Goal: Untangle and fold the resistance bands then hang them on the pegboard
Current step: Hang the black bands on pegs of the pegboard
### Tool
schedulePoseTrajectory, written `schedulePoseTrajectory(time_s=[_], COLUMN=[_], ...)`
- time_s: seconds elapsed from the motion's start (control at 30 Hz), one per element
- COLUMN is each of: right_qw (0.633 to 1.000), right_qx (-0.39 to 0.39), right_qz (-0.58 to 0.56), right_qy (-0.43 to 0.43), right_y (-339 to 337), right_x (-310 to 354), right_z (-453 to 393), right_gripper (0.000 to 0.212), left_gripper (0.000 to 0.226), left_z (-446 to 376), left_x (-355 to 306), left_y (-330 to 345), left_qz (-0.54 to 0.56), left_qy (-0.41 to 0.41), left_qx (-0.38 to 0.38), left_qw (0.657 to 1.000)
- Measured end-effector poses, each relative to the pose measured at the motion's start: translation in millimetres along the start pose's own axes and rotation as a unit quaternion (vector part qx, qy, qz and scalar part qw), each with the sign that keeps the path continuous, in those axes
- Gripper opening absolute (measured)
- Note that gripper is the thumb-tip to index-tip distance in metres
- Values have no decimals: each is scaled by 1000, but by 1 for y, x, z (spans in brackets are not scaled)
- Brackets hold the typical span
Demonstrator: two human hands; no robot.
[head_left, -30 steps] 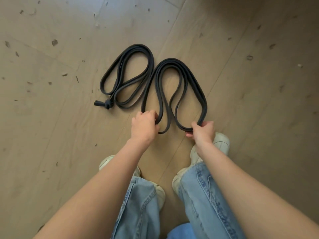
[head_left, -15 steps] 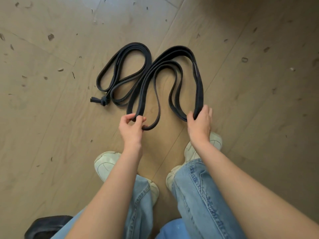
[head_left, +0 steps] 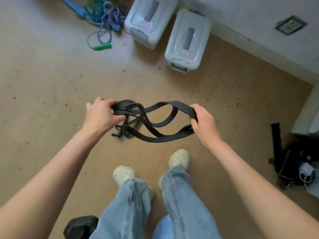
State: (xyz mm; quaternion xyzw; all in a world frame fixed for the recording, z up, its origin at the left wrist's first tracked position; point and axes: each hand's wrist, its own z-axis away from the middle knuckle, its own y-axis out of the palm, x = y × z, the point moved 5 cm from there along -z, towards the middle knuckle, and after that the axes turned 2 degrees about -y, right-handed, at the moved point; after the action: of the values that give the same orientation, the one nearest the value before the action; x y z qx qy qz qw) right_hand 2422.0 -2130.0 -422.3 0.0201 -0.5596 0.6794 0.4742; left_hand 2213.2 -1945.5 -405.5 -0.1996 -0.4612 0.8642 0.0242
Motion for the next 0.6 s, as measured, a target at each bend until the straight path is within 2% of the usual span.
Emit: schedulePoseTrajectory(time_s=[0.07,0.1,0.17,0.23,0.3,0.37,0.43,0.5,0.53,0.6], right_qw=[996,994,994,998,996,986,956,924,930,970], right_qx=[65,83,82,49,-4,-51,-80,-97,-99,-97], right_qz=[25,31,15,-24,-81,-134,-224,-297,-282,-175], right_qy=[-53,-69,-65,-31,24,87,171,223,214,138], right_y=[-49,-74,-121,-166,-207,-240,-263,-281,-292,-314], right_x=[42,60,87,104,112,115,113,113,117,132], right_z=[17,26,41,51,58,62,70,82,87,99], right_gripper=[23,21,17,19,20,16,16,21,22,19], left_gripper=[30,30,26,17,8,5,7,10,12,16], left_z=[22,33,59,83,105,120,132,141,144,149], left_x=[-27,-43,-76,-104,-125,-140,-152,-164,-172,-188], left_y=[-58,-86,-135,-176,-213,-245,-271,-294,-305,-325], left_qz=[-82,-86,-44,42,176,303,356,360,362,393], left_qy=[3,17,37,25,18,6,-6,-11,-22,-63], left_qx=[75,92,129,173,181,173,166,159,152,132], left_qw=[994,992,990,984,967,937,920,919,920,908])
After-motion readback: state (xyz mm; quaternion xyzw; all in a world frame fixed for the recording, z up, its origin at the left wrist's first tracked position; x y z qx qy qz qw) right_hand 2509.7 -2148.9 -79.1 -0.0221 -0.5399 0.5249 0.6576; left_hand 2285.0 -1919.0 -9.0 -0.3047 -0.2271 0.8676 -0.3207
